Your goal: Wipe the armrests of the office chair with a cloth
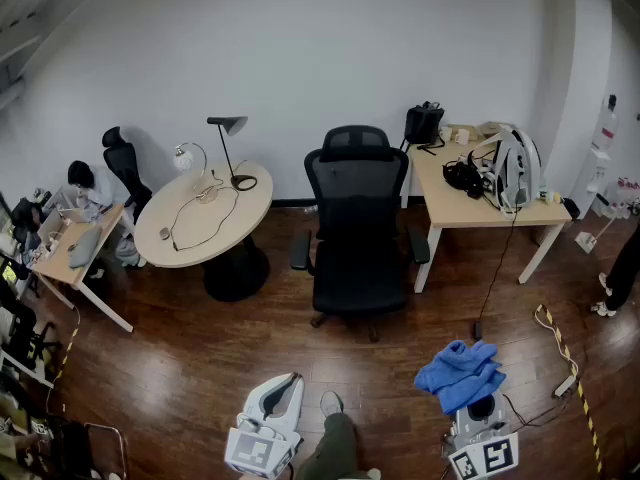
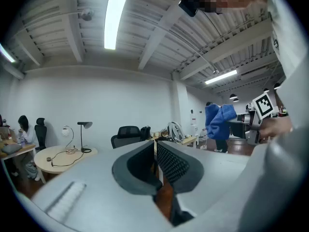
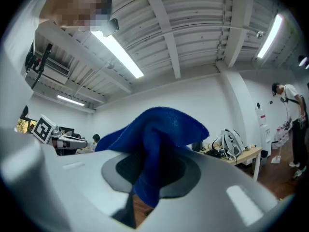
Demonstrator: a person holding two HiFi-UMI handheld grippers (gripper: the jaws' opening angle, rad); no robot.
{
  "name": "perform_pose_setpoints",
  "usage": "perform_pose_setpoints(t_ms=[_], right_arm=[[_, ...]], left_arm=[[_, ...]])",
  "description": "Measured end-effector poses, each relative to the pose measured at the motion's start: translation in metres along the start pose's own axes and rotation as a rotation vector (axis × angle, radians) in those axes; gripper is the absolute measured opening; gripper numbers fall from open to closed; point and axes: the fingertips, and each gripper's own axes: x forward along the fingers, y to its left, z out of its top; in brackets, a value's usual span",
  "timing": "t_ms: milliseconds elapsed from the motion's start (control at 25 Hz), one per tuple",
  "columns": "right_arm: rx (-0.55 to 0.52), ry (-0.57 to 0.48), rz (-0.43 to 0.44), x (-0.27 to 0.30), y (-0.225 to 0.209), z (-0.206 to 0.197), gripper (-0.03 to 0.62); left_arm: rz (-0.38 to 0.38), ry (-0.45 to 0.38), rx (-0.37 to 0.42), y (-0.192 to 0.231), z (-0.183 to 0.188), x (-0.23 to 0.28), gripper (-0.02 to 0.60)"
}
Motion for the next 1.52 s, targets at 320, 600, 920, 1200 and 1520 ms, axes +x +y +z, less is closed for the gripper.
perform_pose_setpoints(t_ms=[320,600,920,1200,1520], right_arm=[[-0.022,-0.03,-0.022,0.18,-0.055,-0.083,0.075],[-0.04,-0.171,-0.058,0.341,-0.095,-0.087,0.075],[-0.012,-0.105,-0.091,0.411,-0.181,-0.136,0.075],[-0.03,-0.036,-0.021,0.451,-0.314,-0.272,0.075],[-0.011,0.022,-0.066,0.528,-0.391,-0.411,0.075]], left_arm=[[-0.018,-0.017,0.011,0.131,-0.04,0.158,0.008],[-0.004,-0.007,0.044,0.244,-0.059,0.29,0.008],[-0.037,0.019,0.059,0.255,-0.079,0.42,0.008],[0.075,0.096,0.032,0.211,-0.21,0.557,0.021],[0.082,0.087,-0.031,0.189,-0.292,0.707,0.025]])
